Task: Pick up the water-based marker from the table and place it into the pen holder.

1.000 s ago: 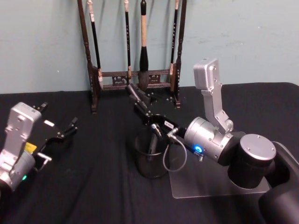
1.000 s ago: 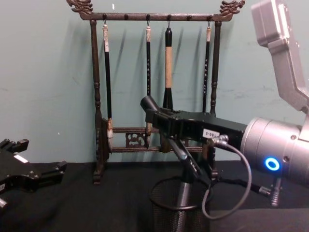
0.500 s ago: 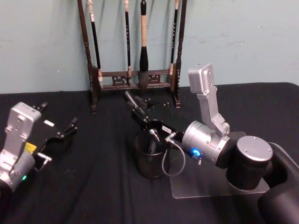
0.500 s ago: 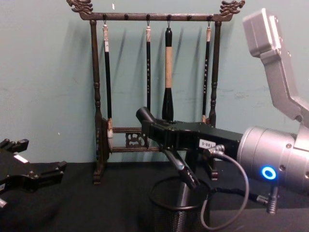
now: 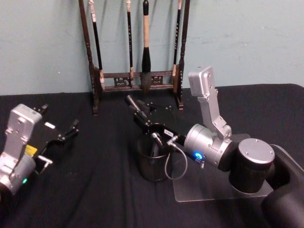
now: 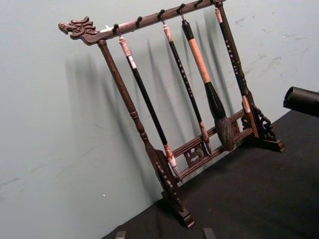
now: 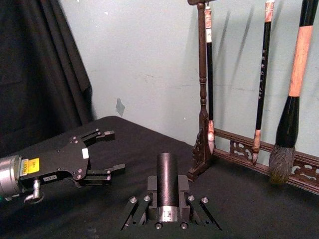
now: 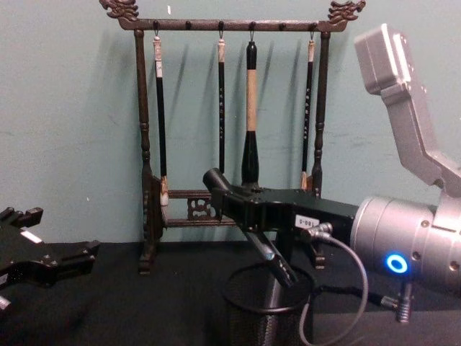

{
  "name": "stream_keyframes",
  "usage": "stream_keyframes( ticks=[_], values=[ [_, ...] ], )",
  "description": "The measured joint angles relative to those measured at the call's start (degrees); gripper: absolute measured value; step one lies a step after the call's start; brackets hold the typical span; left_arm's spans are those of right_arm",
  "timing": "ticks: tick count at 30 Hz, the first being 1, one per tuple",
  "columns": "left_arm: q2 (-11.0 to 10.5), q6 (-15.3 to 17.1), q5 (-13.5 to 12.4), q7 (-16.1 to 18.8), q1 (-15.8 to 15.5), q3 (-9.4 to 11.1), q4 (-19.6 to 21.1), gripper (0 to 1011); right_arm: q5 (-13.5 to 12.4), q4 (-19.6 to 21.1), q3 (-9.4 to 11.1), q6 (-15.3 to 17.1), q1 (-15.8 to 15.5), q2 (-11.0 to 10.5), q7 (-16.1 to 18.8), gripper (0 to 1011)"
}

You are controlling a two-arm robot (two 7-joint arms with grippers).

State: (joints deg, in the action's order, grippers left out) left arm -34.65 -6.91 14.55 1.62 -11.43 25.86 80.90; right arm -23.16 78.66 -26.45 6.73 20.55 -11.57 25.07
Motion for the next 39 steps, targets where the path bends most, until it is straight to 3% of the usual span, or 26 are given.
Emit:
stream_keyframes(
  ticks=[11, 29, 31, 32, 34, 36, 38, 39],
  values=[
    [0.00, 0.00, 0.00, 0.00, 0.00, 0.00, 0.00, 1001, -0.88, -0.64, -1.48, -0.19, 0.67, -0.81, -1.25, 237],
    [0.00, 0.00, 0.00, 0.00, 0.00, 0.00, 0.00, 1001, -0.84, -0.63, -1.34, -0.19, 0.64, -0.73, -1.13, 237],
    [0.00, 0.00, 0.00, 0.00, 0.00, 0.00, 0.00, 1001, -0.83, -0.61, -1.32, -0.19, 0.62, -0.72, -1.12, 332],
    [0.00, 0.00, 0.00, 0.00, 0.00, 0.00, 0.00, 1001, -0.82, -0.60, -1.32, -0.19, 0.62, -0.72, -1.11, 332],
    [0.00, 0.00, 0.00, 0.00, 0.00, 0.00, 0.00, 1001, -0.82, -0.58, -1.32, -0.19, 0.62, -0.72, -1.10, 461],
    [0.00, 0.00, 0.00, 0.00, 0.00, 0.00, 0.00, 1001, -0.82, -0.58, -1.32, -0.18, 0.62, -0.72, -1.10, 461],
    [0.00, 0.00, 0.00, 0.00, 0.00, 0.00, 0.00, 1001, -0.82, -0.58, -1.32, -0.18, 0.62, -0.72, -1.10, 582],
    [0.00, 0.00, 0.00, 0.00, 0.00, 0.00, 0.00, 1001, -0.82, -0.58, -1.32, -0.18, 0.62, -0.72, -1.10, 582]
  ],
)
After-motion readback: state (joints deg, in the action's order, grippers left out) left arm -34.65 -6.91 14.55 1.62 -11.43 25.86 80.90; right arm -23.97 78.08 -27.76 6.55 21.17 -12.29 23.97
